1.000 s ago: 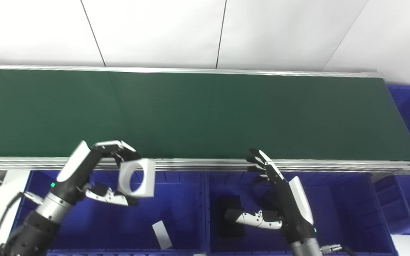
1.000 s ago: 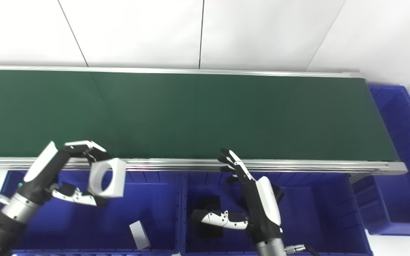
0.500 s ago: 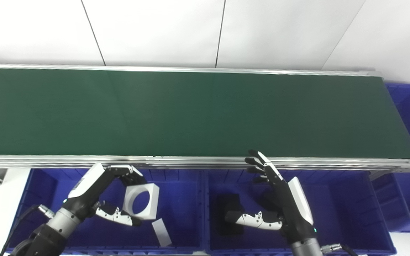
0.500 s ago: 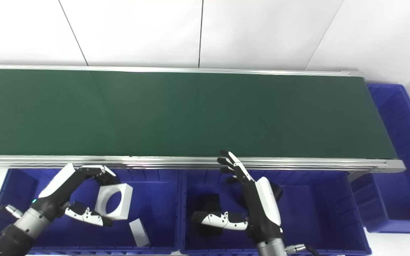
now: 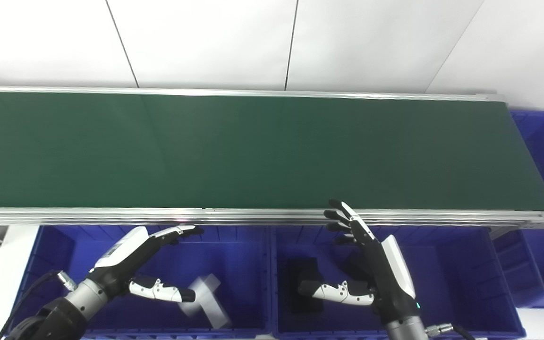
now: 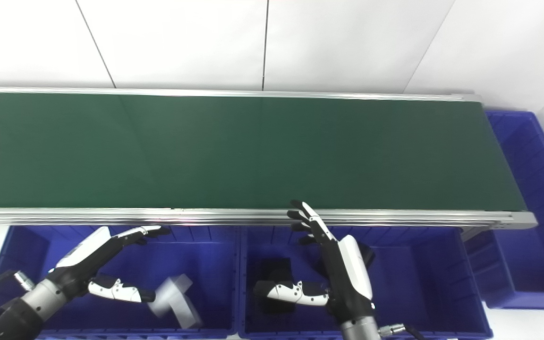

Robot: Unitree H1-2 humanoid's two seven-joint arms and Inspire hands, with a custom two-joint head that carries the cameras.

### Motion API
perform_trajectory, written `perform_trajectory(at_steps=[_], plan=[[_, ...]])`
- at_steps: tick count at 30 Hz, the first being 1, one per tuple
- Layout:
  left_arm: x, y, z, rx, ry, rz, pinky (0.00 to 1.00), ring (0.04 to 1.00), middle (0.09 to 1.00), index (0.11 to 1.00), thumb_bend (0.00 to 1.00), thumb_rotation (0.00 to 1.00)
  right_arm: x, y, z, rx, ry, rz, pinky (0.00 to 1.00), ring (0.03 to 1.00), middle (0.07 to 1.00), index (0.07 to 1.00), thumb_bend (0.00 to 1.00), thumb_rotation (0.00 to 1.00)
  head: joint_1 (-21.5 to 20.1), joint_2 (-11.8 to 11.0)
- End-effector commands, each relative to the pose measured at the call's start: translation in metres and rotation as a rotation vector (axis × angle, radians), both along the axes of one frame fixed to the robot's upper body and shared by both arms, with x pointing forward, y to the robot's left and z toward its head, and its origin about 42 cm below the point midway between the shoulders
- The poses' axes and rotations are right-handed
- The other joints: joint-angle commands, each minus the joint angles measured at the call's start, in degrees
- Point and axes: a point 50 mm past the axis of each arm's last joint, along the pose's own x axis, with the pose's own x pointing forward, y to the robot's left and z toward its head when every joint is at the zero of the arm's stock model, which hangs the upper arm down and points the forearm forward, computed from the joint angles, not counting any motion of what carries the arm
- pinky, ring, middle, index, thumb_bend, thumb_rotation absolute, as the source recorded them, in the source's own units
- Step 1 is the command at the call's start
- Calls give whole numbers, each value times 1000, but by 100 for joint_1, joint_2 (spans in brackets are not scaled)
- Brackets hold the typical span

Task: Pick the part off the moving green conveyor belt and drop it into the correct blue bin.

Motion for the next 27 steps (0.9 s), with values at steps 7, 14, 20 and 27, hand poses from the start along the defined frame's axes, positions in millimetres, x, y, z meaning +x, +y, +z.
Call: perform_trajectory(at_steps=[7,14,20,27], plan=[[-8,-15,13,-285,-102,13,782,849,868,849,842,661,-3,1,11,-30,-14,0,683,782,839,910,930,433,-131,-61],[-15,-34,14,-452,-78,53,796,870,902,890,881,613,-5,0,11,-24,-6,-3,675,769,834,903,950,419,-133,-76],[-19,-48,14,-536,-79,84,824,880,926,931,882,529,-6,-1,12,-28,-6,0,679,774,835,907,943,420,-98,-77],[-23,-55,11,-575,-88,109,826,877,934,951,889,428,-7,-2,12,-23,8,-4,696,785,841,909,947,423,-92,-67]])
